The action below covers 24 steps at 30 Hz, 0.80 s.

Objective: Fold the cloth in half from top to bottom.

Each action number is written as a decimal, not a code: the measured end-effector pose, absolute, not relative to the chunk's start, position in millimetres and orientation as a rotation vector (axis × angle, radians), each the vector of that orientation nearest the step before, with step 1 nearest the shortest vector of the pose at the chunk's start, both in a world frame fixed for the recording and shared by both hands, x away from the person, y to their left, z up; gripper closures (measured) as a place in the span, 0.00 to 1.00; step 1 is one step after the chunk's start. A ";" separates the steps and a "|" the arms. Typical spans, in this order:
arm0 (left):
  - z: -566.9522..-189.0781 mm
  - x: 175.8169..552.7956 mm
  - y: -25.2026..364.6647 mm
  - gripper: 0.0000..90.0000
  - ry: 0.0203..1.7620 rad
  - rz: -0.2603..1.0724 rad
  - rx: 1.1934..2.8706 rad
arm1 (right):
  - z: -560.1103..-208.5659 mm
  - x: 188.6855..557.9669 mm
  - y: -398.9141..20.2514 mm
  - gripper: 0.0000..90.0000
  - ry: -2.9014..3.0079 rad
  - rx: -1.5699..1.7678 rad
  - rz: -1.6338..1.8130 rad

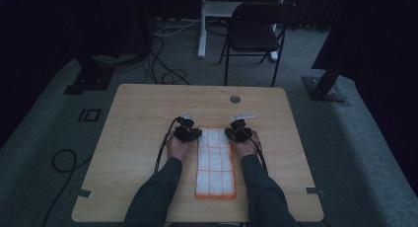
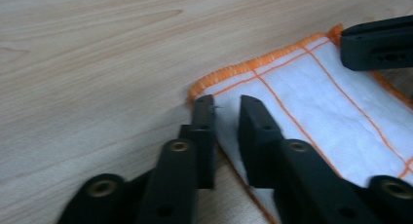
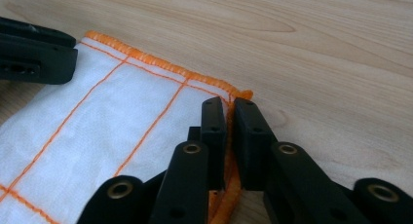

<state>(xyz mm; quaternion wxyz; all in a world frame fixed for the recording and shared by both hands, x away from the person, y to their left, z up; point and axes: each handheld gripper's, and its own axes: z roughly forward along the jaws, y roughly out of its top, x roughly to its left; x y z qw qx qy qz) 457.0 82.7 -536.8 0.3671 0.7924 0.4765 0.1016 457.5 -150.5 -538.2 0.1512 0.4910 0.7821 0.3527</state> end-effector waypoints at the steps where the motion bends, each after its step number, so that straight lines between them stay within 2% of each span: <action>1: -536.9 457.1 82.4 0.92 1.222 0.257 2.036 | -538.2 457.6 -150.1 0.95 2.245 1.404 1.011; 7: -535.2 460.9 82.9 0.98 1.225 0.242 2.041 | -538.0 458.1 -148.7 0.97 2.231 1.395 1.006; 24: -510.5 467.0 85.9 0.99 1.205 0.284 1.976 | -517.7 461.3 -153.0 0.97 2.166 1.361 1.082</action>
